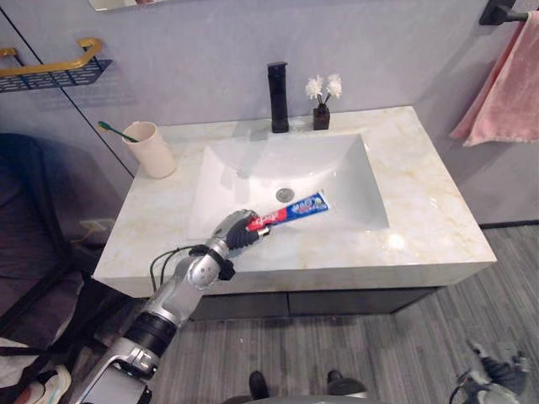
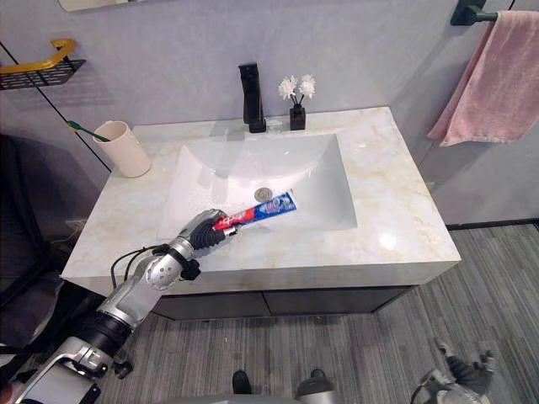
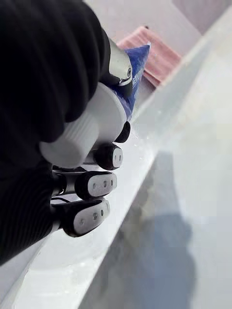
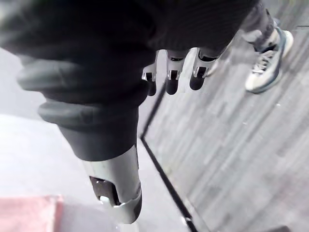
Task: Organize washtable
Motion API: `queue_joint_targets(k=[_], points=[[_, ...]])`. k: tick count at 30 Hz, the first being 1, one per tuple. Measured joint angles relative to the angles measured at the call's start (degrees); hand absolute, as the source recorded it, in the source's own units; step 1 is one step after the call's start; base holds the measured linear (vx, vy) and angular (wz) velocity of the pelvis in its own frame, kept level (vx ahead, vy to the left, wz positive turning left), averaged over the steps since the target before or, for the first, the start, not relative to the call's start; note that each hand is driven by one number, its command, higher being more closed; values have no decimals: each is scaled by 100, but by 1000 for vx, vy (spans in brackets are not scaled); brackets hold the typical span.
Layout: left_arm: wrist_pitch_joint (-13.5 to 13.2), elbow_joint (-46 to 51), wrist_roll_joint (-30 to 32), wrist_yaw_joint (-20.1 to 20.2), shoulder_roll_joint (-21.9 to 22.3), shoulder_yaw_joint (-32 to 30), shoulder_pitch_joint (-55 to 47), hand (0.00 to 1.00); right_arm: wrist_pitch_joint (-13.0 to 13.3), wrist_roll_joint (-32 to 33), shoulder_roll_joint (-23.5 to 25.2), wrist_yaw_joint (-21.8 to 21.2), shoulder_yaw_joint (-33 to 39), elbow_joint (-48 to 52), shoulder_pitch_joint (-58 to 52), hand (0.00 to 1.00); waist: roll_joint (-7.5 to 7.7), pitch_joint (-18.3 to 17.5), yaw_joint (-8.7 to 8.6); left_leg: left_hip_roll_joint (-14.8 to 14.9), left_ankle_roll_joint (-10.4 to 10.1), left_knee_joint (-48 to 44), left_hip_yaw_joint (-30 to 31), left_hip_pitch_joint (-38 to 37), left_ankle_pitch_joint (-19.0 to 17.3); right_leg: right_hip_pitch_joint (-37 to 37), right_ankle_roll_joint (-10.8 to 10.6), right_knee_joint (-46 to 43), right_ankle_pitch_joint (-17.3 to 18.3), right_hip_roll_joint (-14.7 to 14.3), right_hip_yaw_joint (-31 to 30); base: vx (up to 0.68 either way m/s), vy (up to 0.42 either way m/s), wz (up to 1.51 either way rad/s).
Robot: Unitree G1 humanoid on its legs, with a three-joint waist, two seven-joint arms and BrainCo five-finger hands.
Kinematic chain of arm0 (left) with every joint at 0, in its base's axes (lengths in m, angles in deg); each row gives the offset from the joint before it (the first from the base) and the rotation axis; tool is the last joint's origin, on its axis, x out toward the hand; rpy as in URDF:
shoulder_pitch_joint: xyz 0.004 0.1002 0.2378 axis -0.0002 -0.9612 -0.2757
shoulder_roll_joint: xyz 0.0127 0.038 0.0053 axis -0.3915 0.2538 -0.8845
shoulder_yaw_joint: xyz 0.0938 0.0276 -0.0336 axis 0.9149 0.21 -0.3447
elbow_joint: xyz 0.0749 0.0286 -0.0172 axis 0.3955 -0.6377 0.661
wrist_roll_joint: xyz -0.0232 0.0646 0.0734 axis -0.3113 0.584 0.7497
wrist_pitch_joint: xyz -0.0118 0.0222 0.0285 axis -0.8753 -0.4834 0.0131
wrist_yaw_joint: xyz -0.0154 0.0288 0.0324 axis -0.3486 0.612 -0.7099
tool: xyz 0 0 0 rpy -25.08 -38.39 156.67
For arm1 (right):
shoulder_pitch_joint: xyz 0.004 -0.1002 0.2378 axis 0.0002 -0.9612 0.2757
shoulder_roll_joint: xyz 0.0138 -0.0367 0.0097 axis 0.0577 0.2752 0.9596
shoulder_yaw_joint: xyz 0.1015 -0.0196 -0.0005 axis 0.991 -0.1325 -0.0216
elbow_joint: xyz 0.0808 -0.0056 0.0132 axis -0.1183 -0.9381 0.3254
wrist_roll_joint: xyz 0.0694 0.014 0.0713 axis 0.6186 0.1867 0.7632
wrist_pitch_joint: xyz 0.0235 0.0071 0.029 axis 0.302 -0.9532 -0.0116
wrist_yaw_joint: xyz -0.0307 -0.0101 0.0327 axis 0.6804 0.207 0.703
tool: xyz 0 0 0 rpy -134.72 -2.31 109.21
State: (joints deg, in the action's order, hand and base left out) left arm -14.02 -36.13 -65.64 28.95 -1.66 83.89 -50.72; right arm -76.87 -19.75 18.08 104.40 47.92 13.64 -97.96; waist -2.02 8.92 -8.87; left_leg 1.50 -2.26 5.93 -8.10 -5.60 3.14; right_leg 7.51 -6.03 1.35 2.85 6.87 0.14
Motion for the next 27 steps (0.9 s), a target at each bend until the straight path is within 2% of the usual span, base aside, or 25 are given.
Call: queue_joint_targets(k=[3,5,6,7,9,11,13,15,17,19,22,23,27], points=[[-13,345,-173,-5,110,-22,-72,100,-32,-51,-41,225,144,1122,106,0,25,-20,31,1,6,0,-10,-2,2,-26,-4,-39,-1,-9,-18,-40,-10,-6],[-34,512,-193,-6,198,-112,-166,100,27,-85,-283,231,107,1892,349,0,55,-78,37,10,8,-2,-34,13,4,-78,-5,-87,-2,-20,-48,-31,-10,-5],[-34,522,-211,-6,241,-191,-166,100,102,-72,-556,210,-4,2228,527,0,79,-95,41,13,8,-3,-31,14,5,-85,-6,-101,-3,-25,-48,0,0,0],[-33,524,-241,-6,245,-230,-166,100,186,-59,-690,189,-81,2347,605,0,90,-103,41,15,8,-3,-29,15,5,-87,-7,-103,-4,-28,-48,0,0,0],[-24,701,-378,-5,238,-402,-190,100,488,62,-1278,66,-450,2928,993,0,141,-164,78,20,8,-17,-20,55,6,-129,-10,-114,-12,-53,-45,0,0,0],[-27,1036,-634,-8,238,-461,-190,100,873,553,-1753,-263,-907,3268,1377,0,184,-221,175,33,13,-35,-12,111,30,-185,-20,-108,-39,-79,-41,0,0,0],[-50,1301,-821,-9,242,-458,-190,100,1091,1034,-2097,-583,-1515,3452,1838,0,218,-269,212,33,12,-37,18,111,50,-172,-20,-111,-40,-83,-15,-6,-22,5],[-103,1461,-936,-30,243,-445,-186,100,1191,1264,-2209,-785,-2135,3540,2283,0,216,-328,247,30,15,-38,24,113,53,-171,-21,-115,-40,-81,-9,-1,-6,2],[-163,1620,-987,-109,285,-369,-159,100,1195,1524,-2203,-963,-2884,3580,2615,0,214,-372,346,23,28,-38,46,113,63,-163,-21,-131,-40,-74,21,-9,-7,9],[-182,1643,-1090,-163,320,-334,-146,100,1174,1736,-2095,-1028,-3421,3576,2796,0,214,-373,370,9,36,-38,131,124,88,-140,-21,-151,-40,-67,124,-27,-12,20],[-157,1643,-1119,-323,341,-183,-81,100,1126,1884,-1698,-1070,-4279,3535,3036,0,213,-373,499,0,48,-36,176,127,128,-142,-22,-194,-39,-61,166,-49,-8,10],[-155,1643,-1140,-371,351,-103,-13,100,1076,1942,-1553,-1084,-4651,3386,3152,0,213,-373,521,-11,55,-33,210,130,152,-137,-21,-213,-38,-52,200,-47,-3,10],[-150,1643,-1141,-467,510,46,290,100,762,2035,-1187,-1201,-5315,2958,3335,0,213,-373,600,-52,72,1,327,178,217,-143,-20,-243,-37,-17,310,-84,2,17]])
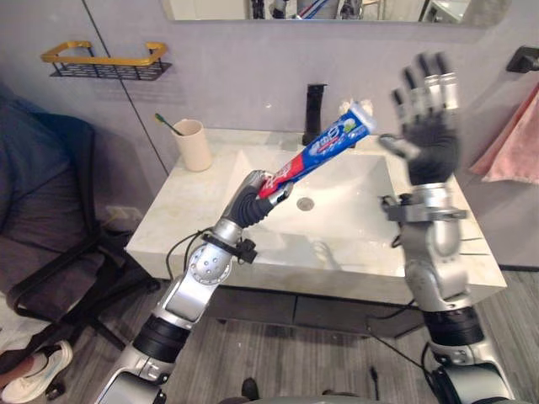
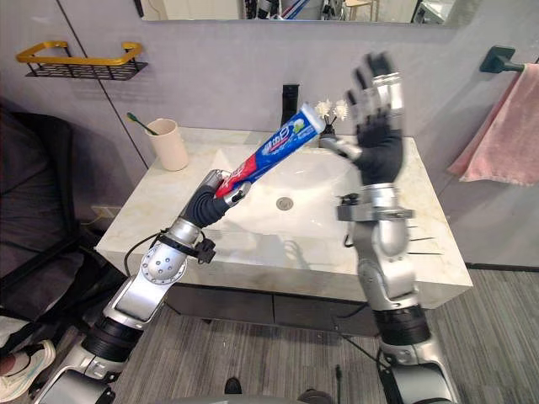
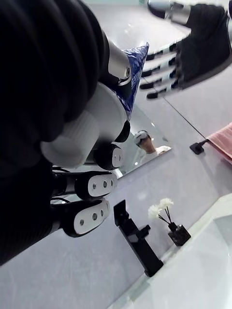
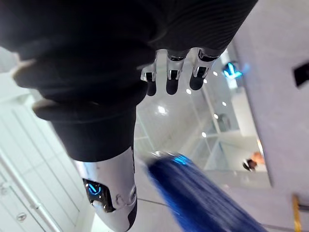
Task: Organize washtable
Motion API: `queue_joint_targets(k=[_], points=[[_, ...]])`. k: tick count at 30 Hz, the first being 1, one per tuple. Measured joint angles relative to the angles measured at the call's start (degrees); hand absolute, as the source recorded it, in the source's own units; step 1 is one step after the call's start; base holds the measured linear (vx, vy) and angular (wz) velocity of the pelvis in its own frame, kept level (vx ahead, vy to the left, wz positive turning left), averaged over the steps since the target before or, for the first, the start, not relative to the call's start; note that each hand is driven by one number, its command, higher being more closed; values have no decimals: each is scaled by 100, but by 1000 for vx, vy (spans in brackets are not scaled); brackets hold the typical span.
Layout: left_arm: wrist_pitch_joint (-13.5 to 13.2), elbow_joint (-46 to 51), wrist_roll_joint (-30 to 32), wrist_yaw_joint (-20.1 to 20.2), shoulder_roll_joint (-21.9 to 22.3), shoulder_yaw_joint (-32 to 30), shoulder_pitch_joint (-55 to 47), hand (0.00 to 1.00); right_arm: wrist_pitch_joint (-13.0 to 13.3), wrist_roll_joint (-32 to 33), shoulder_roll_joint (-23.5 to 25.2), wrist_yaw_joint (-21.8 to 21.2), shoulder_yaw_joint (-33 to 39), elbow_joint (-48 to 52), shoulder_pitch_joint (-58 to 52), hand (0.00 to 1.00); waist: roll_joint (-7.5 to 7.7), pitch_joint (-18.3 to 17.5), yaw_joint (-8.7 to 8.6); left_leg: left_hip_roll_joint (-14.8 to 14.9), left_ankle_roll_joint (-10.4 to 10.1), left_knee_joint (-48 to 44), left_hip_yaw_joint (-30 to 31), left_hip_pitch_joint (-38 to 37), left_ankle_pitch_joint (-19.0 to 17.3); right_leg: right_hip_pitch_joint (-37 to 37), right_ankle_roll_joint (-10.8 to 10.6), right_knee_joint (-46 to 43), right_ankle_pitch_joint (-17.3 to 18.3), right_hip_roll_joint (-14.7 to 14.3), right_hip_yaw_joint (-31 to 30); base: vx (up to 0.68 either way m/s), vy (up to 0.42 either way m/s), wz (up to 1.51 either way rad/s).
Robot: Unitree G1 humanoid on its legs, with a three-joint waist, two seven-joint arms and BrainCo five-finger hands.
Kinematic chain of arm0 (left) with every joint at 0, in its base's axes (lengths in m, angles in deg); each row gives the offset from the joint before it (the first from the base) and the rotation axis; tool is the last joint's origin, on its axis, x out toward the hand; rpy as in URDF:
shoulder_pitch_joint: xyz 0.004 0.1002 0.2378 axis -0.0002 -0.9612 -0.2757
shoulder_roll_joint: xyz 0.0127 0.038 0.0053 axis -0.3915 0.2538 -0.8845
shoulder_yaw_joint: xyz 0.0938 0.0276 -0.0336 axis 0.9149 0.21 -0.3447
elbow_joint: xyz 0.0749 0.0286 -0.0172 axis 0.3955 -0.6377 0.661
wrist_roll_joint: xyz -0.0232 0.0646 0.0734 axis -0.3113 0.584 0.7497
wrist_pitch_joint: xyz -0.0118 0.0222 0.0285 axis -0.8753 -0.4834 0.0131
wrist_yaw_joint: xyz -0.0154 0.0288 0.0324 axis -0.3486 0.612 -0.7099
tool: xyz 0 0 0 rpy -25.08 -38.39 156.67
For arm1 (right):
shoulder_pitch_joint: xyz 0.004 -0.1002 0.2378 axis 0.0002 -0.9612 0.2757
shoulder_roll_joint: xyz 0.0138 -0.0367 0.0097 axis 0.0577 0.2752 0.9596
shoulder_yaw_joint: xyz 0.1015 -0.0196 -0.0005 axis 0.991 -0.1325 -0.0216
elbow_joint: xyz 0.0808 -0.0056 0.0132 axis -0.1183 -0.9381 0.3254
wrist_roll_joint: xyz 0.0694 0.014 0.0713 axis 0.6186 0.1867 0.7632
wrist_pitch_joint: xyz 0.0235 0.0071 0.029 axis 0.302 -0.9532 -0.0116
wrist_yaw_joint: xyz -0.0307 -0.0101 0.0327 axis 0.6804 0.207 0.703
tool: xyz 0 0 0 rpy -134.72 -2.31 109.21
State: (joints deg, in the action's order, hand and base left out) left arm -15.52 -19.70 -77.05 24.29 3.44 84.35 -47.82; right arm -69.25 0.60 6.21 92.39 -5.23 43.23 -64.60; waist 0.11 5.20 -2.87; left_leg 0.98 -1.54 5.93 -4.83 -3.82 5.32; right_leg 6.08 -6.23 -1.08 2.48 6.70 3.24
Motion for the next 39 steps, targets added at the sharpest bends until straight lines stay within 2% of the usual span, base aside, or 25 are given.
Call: queue_joint_targets(k=[2,6,12,18,19,24,30,39], points=[[0,0,-1,-83,110,13,26,100,-117,199,187,-23,-287,-91,2,0,-1,-1,68,-4,-8,2,5,1,14,-21,2,-48,1,7,12,-80,11,2],[3,0,0,-158,147,25,26,100,-250,374,317,-192,-646,-115,11,0,-1,-1,69,-9,9,3,30,15,64,-27,12,-51,4,19,64,-58,6,6],[12,0,0,-167,221,201,26,100,-330,475,435,-244,-903,-393,122,0,2,-5,76,-3,-1,4,113,131,158,-41,79,93,-69,6,155,-29,-4,7],[23,-28,-24,-167,376,262,25,100,-339,587,476,-234,-1143,-523,336,0,5,-7,98,12,16,3,112,145,196,-36,54,139,-137,-15,148,0,0,0],[23,-67,-51,-169,408,279,25,100,-339,588,504,-225,-1143,-534,350,100,7,-8,107,15,15,3,110,144,197,-37,55,139,-138,-17,146,0,0,0],[22,-294,-119,-165,509,311,-4,100,-341,587,500,-213,-1224,-714,449,100,18,-17,123,42,14,4,63,136,199,-47,58,146,-159,-36,99,-9,-5,-4],[-3,-676,-172,-165,626,455,-56,100,-382,586,427,-196,-1252,-758,474,100,58,-44,218,135,-3,4,0,169,202,-63,96,273,-242,-81,11,-18,-19,-7],[-170,-1130,-174,-152,756,452,-352,100,-698,582,397,-273,-1408,-974,476,100,118,-81,235,215,-20,3,-133,217,194,-147,107,341,-329,-160,-121,-11,-14,-8]])
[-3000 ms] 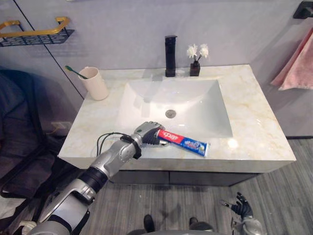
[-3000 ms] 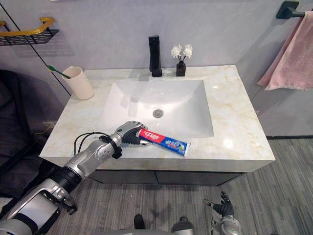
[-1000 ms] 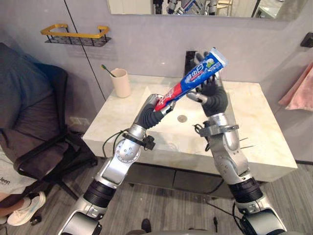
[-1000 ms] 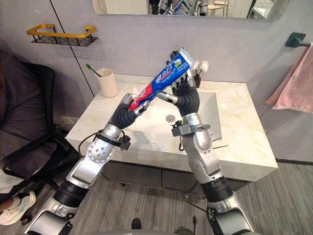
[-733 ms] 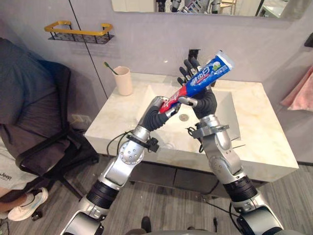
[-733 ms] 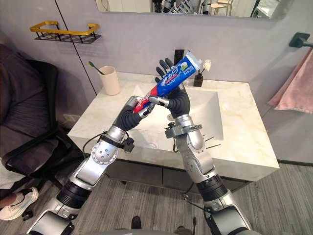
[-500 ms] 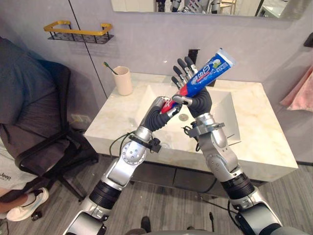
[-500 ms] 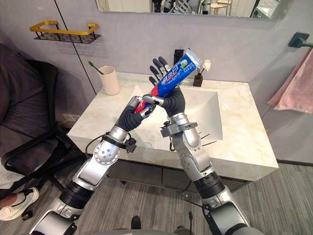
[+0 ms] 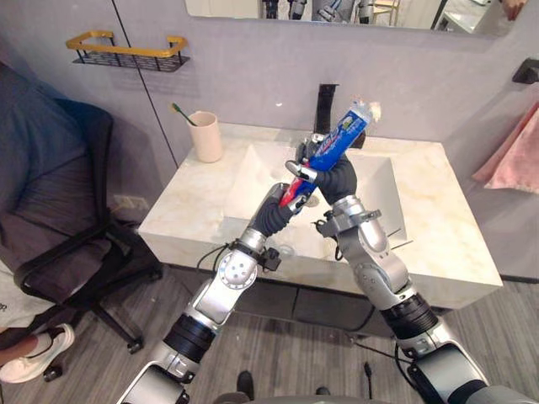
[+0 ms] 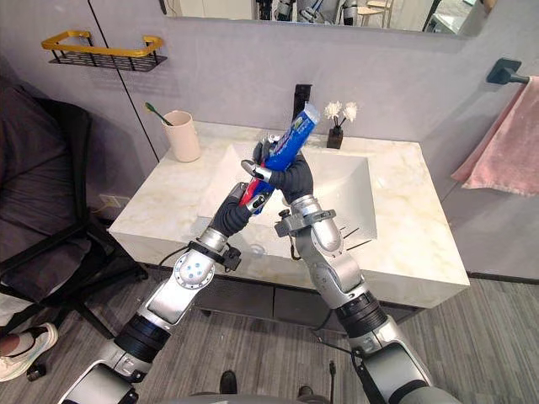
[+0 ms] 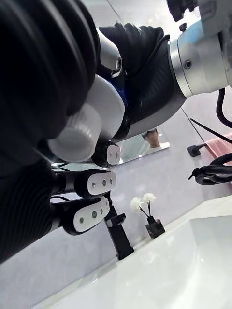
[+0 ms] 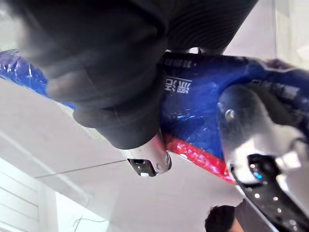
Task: Organize washtable
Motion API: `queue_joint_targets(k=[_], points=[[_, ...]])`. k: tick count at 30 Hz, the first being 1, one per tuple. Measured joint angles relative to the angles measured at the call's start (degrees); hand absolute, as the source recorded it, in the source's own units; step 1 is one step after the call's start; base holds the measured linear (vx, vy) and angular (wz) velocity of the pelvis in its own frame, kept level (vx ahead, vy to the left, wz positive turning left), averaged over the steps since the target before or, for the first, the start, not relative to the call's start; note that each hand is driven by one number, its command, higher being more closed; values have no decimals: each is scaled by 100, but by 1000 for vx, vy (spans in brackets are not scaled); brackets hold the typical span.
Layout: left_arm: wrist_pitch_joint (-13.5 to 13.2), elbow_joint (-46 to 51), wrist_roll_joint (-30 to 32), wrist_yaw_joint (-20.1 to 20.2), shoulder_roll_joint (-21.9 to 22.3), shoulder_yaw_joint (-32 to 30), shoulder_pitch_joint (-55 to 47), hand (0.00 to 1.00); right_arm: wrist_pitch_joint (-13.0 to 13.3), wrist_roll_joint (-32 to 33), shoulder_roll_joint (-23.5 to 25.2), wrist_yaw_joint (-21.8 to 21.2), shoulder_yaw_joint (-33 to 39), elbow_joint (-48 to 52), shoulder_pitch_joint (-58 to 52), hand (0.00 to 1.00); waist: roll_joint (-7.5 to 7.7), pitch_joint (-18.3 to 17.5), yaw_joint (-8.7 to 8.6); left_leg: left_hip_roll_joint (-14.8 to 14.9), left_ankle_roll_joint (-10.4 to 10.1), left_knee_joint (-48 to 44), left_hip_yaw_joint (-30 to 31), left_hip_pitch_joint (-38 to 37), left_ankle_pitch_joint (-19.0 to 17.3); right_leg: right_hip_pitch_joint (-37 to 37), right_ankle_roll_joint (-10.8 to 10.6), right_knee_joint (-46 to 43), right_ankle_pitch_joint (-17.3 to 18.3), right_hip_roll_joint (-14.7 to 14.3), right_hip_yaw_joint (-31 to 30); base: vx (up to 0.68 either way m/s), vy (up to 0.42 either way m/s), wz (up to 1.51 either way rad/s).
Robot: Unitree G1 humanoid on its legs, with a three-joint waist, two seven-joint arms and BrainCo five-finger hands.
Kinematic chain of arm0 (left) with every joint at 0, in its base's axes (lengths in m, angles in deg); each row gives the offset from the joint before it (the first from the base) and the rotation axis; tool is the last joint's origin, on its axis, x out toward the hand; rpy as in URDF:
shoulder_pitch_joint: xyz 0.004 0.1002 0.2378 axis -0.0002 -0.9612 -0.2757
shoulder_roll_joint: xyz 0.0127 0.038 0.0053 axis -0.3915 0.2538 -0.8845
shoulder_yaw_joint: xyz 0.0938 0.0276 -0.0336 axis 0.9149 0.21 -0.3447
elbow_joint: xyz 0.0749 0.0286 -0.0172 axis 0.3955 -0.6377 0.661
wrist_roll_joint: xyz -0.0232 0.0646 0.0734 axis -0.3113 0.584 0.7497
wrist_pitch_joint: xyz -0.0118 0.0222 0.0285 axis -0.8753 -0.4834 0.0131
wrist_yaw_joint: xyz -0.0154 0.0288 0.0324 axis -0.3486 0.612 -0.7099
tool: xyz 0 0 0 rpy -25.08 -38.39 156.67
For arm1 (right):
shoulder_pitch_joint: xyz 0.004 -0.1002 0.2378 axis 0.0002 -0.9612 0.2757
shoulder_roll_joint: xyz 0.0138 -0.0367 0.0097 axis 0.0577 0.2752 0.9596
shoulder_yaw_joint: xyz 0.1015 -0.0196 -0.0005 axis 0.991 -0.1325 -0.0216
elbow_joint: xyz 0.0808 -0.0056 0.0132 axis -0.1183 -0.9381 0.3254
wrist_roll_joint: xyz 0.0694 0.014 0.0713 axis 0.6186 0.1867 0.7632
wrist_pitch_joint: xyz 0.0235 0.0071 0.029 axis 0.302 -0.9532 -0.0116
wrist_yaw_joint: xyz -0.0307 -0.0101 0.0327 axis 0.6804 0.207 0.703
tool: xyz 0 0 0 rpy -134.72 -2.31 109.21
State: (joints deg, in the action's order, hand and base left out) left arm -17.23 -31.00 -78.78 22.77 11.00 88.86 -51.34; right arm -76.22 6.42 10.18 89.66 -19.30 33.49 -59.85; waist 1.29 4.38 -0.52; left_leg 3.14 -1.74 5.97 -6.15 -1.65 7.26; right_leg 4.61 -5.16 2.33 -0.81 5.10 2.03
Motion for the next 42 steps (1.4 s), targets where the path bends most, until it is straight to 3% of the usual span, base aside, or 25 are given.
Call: queue_joint_targets(k=[2,3,9,13,19,26,30,35,42], points=[[-57,-50,11,4,-1,-20,-3,100,-19,-1,8,-45,0,-19,0,100,0,0,6,8,-14,1,-25,-10,-4,-5,-2,-3,1,-6,-26,-14,-11,-7],[-71,-17,24,3,-1,-60,-48,0,-19,-3,30,-88,0,-18,0,100,0,0,2,-8,-15,1,-29,-16,-2,-6,-7,-8,4,-17,-30,-11,-7,-5],[-23,150,479,-26,4,-323,-187,0,-13,-7,149,-111,106,-13,0,100,-1,1,-21,-21,-15,1,-50,-27,-3,-8,-29,-14,14,-11,-47,-1,-1,-1],[9,483,718,-263,-59,-563,-465,0,93,-12,261,-94,549,11,-10,100,-2,1,-11,-31,-24,1,-54,-30,-9,-8,-29,-16,14,-10,-45,0,0,0],[86,1238,1141,-949,-301,-1668,-793,0,630,-19,222,-30,1543,348,-368,100,-2,1,-15,-35,-45,0,-62,-34,-24,-7,0,-12,14,-9,-46,0,0,0],[74,1713,1518,-1354,-330,-2976,-1371,0,835,-23,49,176,2356,701,-770,100,-9,-3,-9,-27,-82,0,-123,-71,-54,8,35,23,34,-6,-73,2,-4,-4],[64,1710,814,-1422,-164,-3961,-1872,0,975,-73,-2,295,2885,973,-1002,100,-11,-15,19,-25,-108,0,-136,-70,-75,21,40,72,31,-6,-77,6,-3,-1],[-66,1376,-606,-1601,333,-5000,-2604,0,1024,-258,-11,451,3462,972,-1386,100,-66,-192,155,-28,-125,2,-157,-67,-108,21,61,91,41,1,-82,23,-7,-2],[-78,11,-1471,-1280,1029,-5141,-3244,0,1093,-539,-6,625,3841,970,-1389,100,-72,-238,183,-44,-135,5,11,29,-114,16,24,94,92,12,80,-7,-3,13]])
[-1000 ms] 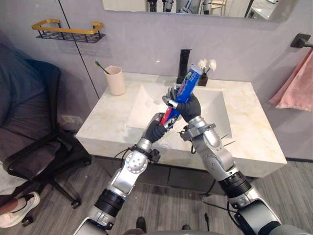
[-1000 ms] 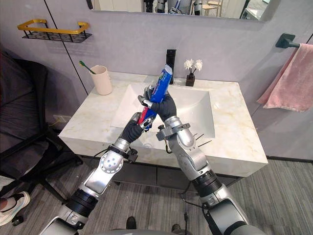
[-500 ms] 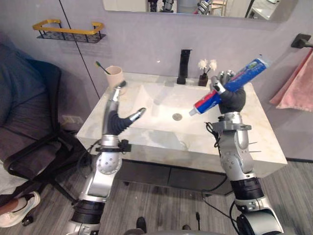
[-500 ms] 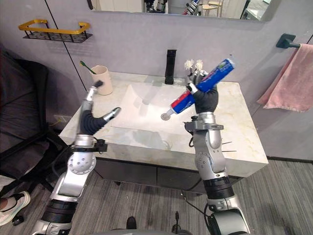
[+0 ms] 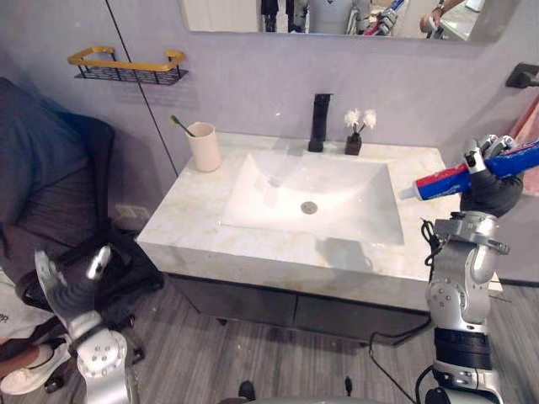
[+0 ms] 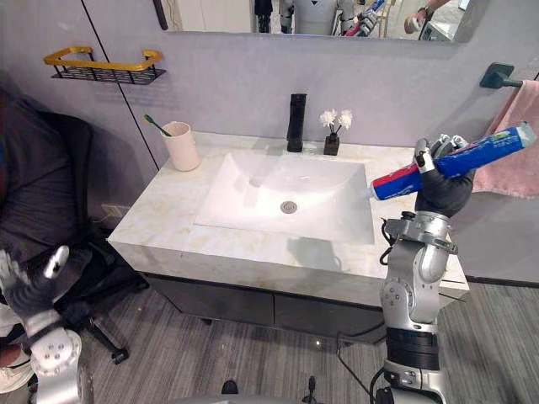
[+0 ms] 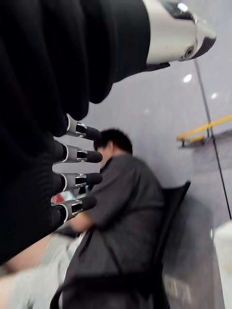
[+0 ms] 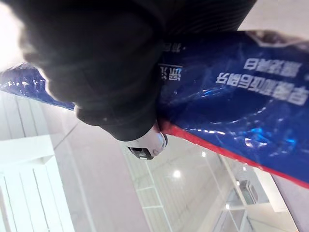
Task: Organize washtable
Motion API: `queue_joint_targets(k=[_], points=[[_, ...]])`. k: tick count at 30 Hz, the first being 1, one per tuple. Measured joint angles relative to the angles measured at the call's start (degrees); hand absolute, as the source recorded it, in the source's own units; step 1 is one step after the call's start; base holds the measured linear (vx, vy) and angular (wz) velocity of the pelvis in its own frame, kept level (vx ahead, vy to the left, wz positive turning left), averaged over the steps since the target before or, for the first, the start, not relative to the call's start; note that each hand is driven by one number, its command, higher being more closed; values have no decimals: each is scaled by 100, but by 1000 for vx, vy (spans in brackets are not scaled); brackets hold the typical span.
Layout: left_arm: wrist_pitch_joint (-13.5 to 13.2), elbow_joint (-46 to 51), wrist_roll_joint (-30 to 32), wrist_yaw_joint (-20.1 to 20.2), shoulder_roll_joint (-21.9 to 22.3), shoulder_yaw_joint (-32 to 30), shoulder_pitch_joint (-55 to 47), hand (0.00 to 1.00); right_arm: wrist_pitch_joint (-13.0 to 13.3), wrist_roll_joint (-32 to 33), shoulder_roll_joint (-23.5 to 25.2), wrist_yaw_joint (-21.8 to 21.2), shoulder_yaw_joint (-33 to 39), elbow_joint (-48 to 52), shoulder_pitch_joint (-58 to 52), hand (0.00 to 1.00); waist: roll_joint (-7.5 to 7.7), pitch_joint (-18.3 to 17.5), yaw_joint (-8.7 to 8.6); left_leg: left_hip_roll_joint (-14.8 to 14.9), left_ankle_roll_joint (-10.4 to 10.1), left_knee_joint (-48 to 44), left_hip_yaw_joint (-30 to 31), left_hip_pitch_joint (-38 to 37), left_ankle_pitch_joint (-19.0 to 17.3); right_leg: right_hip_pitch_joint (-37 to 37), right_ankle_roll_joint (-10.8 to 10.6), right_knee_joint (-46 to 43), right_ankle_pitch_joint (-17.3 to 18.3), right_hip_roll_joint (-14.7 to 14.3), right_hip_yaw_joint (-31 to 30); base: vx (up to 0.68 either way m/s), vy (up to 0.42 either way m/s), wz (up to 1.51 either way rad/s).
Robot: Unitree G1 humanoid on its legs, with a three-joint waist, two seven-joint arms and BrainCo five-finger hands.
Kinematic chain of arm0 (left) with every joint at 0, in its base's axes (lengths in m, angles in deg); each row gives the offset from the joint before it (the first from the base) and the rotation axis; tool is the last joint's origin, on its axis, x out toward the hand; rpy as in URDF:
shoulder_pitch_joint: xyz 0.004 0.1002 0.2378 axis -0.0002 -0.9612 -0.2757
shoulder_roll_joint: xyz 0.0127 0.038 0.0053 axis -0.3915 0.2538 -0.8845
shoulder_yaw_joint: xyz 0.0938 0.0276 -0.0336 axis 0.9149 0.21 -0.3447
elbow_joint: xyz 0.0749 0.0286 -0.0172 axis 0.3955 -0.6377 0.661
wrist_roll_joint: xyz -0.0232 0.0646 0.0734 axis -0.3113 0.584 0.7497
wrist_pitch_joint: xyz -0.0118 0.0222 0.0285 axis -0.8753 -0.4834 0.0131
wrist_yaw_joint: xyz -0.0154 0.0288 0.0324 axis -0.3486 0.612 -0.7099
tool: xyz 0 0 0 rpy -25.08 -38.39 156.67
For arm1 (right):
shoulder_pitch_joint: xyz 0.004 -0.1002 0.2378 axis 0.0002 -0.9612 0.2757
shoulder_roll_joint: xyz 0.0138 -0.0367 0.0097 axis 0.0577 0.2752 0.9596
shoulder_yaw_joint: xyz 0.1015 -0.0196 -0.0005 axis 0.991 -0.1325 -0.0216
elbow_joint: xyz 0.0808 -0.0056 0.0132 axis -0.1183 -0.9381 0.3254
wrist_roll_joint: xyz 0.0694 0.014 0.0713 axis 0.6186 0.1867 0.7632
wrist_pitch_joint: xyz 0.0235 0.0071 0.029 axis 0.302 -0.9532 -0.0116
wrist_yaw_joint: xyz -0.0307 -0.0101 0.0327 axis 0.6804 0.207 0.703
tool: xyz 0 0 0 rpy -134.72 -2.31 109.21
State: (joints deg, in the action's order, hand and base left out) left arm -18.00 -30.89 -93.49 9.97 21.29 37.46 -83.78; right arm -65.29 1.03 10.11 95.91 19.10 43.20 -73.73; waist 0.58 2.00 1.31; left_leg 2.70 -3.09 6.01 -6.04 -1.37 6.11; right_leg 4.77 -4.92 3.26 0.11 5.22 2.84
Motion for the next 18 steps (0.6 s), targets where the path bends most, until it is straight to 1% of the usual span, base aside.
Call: queue_joint_targets(k=[1,2,4,7,8,9,12,14,15,17,18], points=[[3,-248,-95,109,60,41,-98,0,0,-148,2,66,14,-10,0,100,13,-11,5,-5,-1,0,41,31,1,-7,-3,0,6,3,38,-6,-2,17],[7,-425,-104,183,91,77,-164,0,0,-159,2,74,19,-14,0,100,24,-20,25,-9,-1,0,68,57,2,-16,-3,1,7,4,63,-4,-3,17],[25,-824,-98,324,93,224,-233,0,0,-408,3,180,54,-23,1,100,40,-30,115,-20,-1,0,110,80,3,-18,-8,1,15,14,108,2,-3,14],[62,-1544,-85,543,123,437,-280,0,-3,-790,2,295,40,-156,33,100,75,-56,175,-59,-1,-1,221,147,4,-20,-38,-3,48,84,230,18,10,21],[83,-1836,-76,612,80,611,-325,0,-9,-897,-6,318,34,-294,51,100,101,-71,258,-57,1,-1,259,170,4,-32,-53,-3,57,94,257,28,-4,14],[129,-2081,-70,692,49,738,-343,0,-18,-1007,-5,355,13,-464,98,100,149,-86,274,-74,3,-1,294,214,5,-57,-64,-4,65,99,295,33,-12,15],[220,-2440,-61,803,25,801,-351,0,-102,-1105,-3,425,-136,-623,257,100,262,-52,296,-81,5,-3,359,309,8,-115,-87,-6,48,101,349,29,-7,13],[267,-2712,-22,835,-64,930,-354,0,-123,-1273,-6,430,-303,-725,476,100,338,-30,381,-81,10,-4,430,344,10,-115,-76,-10,31,101,419,36,-13,13],[267,-2751,-15,864,-69,950,-334,0,-124,-1278,-6,433,-331,-744,559,100,349,-22,408,-79,14,-4,446,358,13,-119,-75,-8,30,101,441,32,-17,14],[268,-2846,49,934,-103,1130,-352,0,-149,-1420,-19,466,-455,-962,1075,100,359,-15,449,-78,28,-5,489,418,23,-149,-74,-3,30,99,487,16,-18,10],[268,-2861,118,954,-105,1229,-347,0,-164,-1507,-151,558,-589,-1157,1524,100,361,2,525,-72,26,-6,498,496,22,-224,-72,-3,29,96,489,2,-12,3]])
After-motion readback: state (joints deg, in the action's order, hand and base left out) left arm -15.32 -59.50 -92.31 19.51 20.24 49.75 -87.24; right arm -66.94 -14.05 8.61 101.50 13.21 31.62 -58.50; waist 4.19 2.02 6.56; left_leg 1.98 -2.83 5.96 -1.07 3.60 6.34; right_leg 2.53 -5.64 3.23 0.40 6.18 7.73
